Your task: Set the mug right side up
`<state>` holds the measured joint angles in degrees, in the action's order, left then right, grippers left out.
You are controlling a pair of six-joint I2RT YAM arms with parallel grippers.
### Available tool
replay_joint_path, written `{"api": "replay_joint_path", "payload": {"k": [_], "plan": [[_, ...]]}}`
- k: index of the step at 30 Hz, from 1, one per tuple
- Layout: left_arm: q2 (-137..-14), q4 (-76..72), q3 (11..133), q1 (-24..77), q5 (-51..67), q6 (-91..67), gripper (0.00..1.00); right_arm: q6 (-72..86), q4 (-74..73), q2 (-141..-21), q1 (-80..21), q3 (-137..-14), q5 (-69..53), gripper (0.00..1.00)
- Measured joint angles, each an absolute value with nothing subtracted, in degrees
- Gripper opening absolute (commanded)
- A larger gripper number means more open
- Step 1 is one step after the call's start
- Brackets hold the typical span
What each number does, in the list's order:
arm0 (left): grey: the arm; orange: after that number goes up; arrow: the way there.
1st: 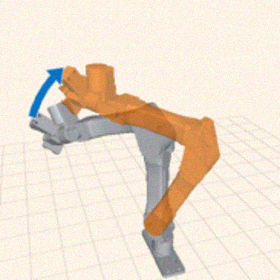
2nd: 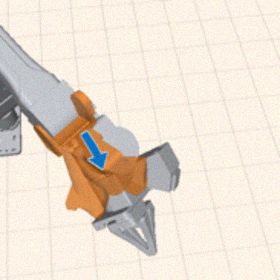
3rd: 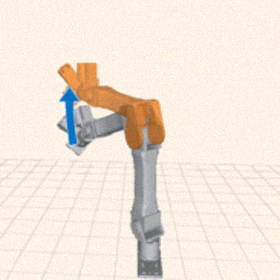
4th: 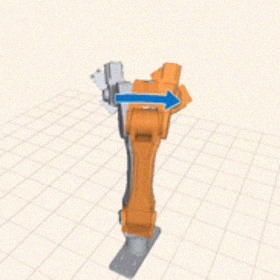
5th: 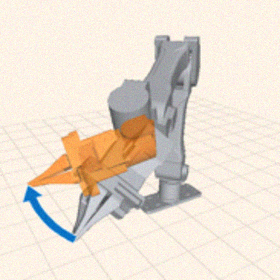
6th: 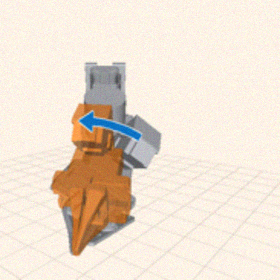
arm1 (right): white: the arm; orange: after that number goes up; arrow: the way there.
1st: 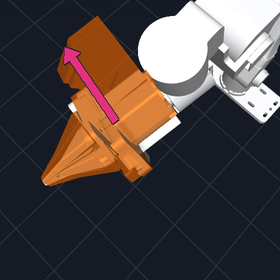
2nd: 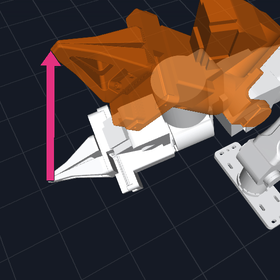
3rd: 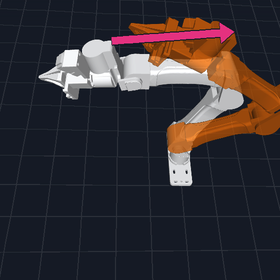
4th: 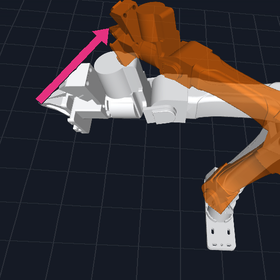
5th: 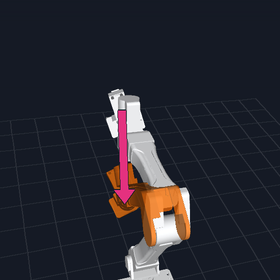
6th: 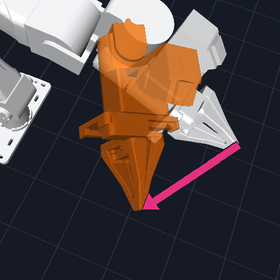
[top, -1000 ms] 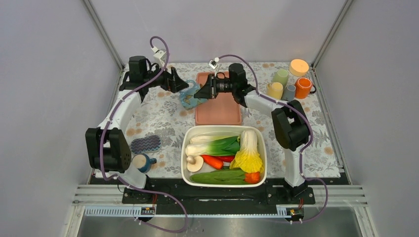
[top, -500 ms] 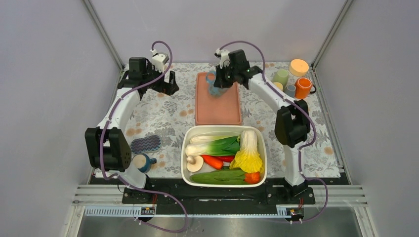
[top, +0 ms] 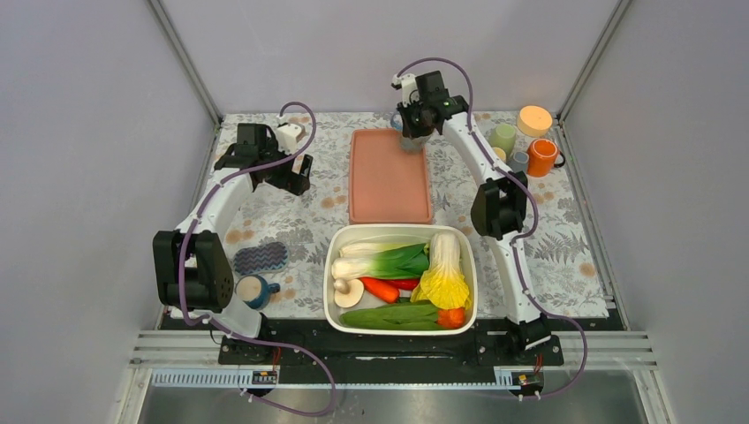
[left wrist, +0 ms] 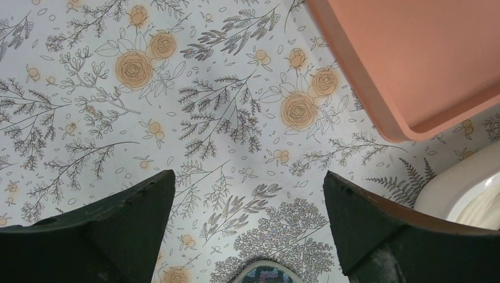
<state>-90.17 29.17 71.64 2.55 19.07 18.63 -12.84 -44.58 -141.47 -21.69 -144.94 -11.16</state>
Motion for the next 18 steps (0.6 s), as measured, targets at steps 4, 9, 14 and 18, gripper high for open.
{"api": "replay_joint_path", "payload": {"k": [4, 9, 14, 18], "plan": [[-90.2, 29.9, 71.6, 2.5, 18.7, 19.5, 0.99, -14.9, -44.4, -145.6, -22.0, -146.1, -12.3, 0.00], [-90.2, 30.8, 71.6, 2.5, 18.5, 20.6, 0.99, -15.6, -42.8, -147.0, -22.4, -147.8, -13.7, 0.00], [-90.2, 31.7, 71.6, 2.5, 17.7, 22.1, 0.99, -15.6, -42.3, -147.3, -22.5, -147.7, -13.6, 0.34], [-90.2, 33.7, 71.6, 2.5, 17.6, 24.1, 0.99, -15.0, -40.9, -147.6, -22.5, -147.8, -13.0, 0.58]]}}
